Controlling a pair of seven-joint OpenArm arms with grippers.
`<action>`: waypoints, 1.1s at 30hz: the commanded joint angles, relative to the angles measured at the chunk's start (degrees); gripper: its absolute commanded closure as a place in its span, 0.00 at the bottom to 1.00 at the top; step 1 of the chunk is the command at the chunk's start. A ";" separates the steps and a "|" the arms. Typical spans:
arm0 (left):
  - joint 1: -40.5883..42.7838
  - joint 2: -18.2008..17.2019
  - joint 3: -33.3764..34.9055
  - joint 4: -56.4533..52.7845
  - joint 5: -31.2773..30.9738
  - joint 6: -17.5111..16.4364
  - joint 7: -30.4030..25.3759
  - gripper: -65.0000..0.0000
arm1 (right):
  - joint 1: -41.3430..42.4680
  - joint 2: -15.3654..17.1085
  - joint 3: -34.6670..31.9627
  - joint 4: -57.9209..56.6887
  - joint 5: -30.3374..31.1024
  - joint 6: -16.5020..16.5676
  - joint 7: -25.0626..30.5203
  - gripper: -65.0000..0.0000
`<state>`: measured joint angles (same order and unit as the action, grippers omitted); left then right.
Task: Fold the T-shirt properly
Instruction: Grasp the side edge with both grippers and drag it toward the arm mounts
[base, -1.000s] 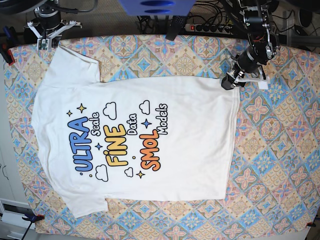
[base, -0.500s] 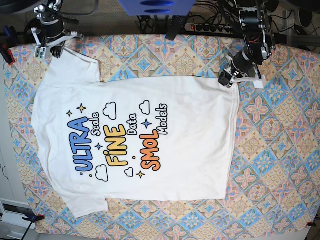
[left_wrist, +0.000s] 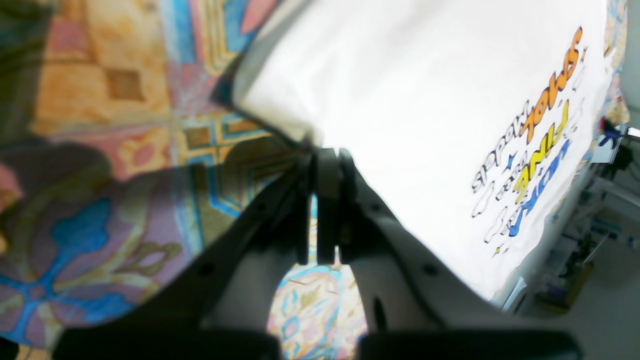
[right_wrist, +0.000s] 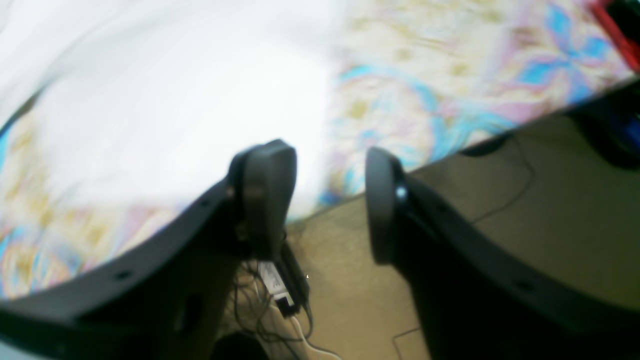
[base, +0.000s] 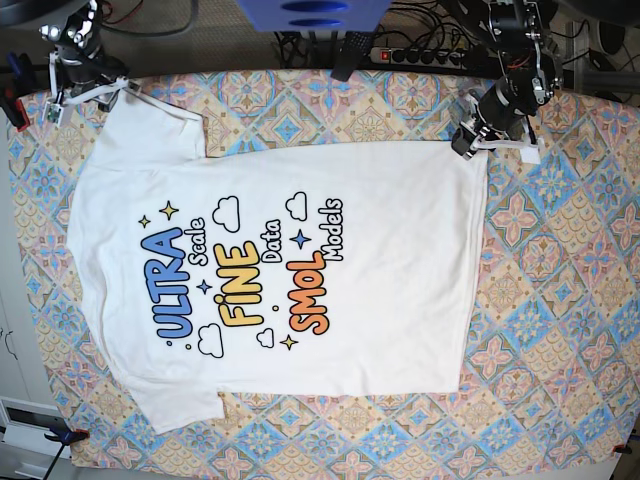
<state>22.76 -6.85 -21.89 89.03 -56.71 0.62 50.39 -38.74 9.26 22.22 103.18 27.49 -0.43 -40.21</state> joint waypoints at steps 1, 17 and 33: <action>-0.21 -0.40 -0.04 1.03 -0.83 -0.40 -0.15 1.00 | 1.60 0.81 0.24 0.16 0.51 0.65 1.30 0.58; 1.10 -0.49 -0.04 1.12 -0.83 -0.40 -0.06 1.00 | 6.08 2.66 0.16 -17.15 17.13 0.73 1.39 0.58; 1.10 -0.49 -0.04 1.12 -0.74 -0.40 -0.06 1.00 | 5.91 2.57 -0.20 -19.00 18.45 9.53 0.34 0.58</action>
<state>23.81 -6.83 -21.74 89.14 -56.84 0.67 50.41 -32.10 11.77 22.39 84.01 45.60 8.58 -36.93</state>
